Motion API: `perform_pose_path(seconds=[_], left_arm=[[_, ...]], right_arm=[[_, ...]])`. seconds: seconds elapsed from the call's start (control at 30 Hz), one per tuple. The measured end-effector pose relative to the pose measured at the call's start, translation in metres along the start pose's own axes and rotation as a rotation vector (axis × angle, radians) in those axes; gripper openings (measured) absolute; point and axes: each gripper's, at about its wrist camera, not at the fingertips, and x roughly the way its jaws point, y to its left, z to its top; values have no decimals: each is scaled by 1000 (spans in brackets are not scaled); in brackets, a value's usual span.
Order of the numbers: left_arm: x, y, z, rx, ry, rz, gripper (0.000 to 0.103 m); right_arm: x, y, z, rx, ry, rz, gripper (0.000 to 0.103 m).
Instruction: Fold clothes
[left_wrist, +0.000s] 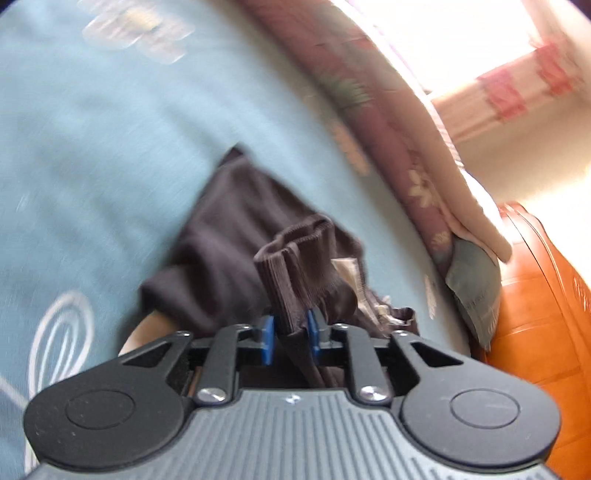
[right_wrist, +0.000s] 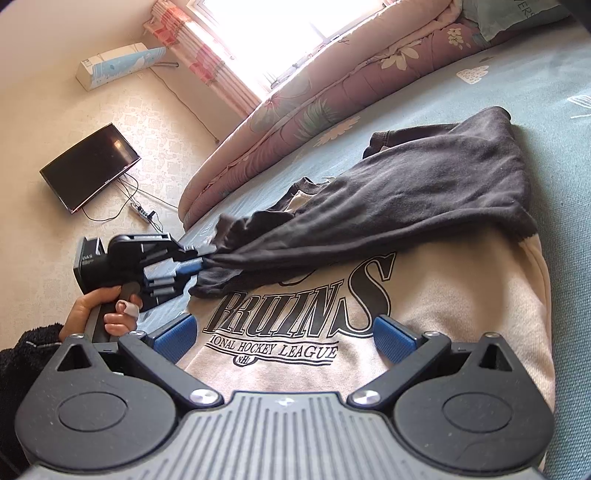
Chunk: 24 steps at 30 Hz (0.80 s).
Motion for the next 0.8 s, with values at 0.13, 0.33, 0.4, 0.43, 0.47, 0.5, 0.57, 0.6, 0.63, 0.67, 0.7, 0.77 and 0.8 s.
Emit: perform_pose_path(seconds=[0.13,0.33,0.4,0.43,0.47,0.5,0.57,0.6,0.63,0.67,0.7,0.77,0.8], left_arm=[[-5,1,-3,28,4,24,32],[-28,-31,-8,217,-47,50,43],[-25,-47,-13,306,-52,32,48],[-22,-54,-16,353,-48,21,49],[-18,-62,-19,401,-41,10,50],[-10,-68,-24,453,-22,8,51],[12,-69,-30,488,18,32,52],[25,-67,-31,491,47,55,56],[38,-66,-32,493,77,77,56],[50,-64,-33,493,105,96,55],[55,-62,-30,480,124,98,56],[52,-75,-22,466,159,103,57],[49,-84,-21,489,182,85,57]], right_arm=[[0,0,0,-2,1,0,103],[1,2,1,-6,2,-4,103],[2,2,1,-7,2,-5,103],[2,2,1,-8,3,-5,103],[2,2,1,-8,3,-5,103],[2,2,1,-9,3,-5,103],[1,3,1,-12,4,-7,103],[1,3,1,-13,5,-8,103],[1,4,1,-15,5,-9,103],[1,4,1,-15,6,-10,103],[1,4,1,-15,8,-12,103],[0,8,4,-9,19,-30,103],[-3,13,7,-11,24,-64,103]])
